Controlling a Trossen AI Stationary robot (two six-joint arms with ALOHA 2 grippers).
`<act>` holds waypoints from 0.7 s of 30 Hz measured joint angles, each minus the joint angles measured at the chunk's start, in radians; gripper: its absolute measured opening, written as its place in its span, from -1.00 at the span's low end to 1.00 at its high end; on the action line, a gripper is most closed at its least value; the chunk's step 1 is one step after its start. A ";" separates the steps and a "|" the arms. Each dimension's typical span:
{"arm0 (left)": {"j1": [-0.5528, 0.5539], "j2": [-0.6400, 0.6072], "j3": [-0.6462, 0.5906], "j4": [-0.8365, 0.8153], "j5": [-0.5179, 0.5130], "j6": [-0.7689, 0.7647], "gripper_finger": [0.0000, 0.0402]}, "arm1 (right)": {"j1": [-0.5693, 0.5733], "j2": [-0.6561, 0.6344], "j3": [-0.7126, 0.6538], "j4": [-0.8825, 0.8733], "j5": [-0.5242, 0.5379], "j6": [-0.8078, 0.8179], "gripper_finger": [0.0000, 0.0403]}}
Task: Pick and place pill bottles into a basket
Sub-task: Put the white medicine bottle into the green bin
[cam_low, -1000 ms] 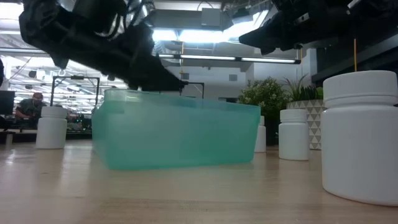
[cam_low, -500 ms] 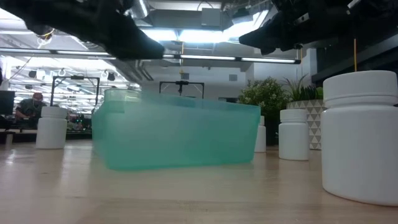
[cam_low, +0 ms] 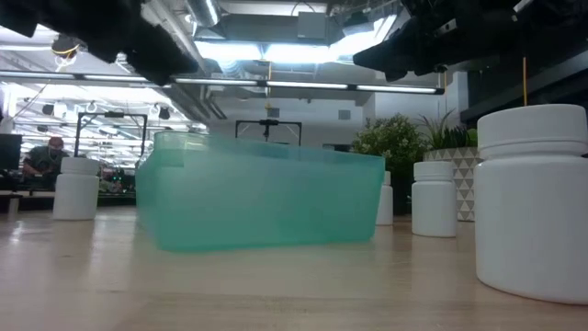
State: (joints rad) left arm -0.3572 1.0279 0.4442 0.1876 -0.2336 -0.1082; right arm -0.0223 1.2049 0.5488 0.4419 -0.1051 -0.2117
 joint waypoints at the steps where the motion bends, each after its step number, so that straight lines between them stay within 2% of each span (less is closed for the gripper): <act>1: -0.007 0.000 0.000 -0.013 -0.025 -0.002 -0.08 | 0.000 0.000 0.000 0.000 0.000 0.001 -0.94; 6: -0.025 0.000 0.000 -0.066 -0.109 -0.058 -0.08 | 0.000 0.000 0.000 0.000 0.000 0.020 -0.92; 17: -0.055 0.000 0.133 -0.189 -0.150 -0.029 -0.08 | 0.000 0.000 0.000 -0.008 0.000 0.059 -0.91; 21: -0.055 0.000 0.137 -0.193 -0.157 -0.005 -0.08 | 0.000 0.000 0.000 -0.022 0.000 0.143 -0.91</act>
State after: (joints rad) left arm -0.4126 1.0279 0.5808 -0.0052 -0.3901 -0.1132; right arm -0.0221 1.2049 0.5488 0.4197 -0.1051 -0.0691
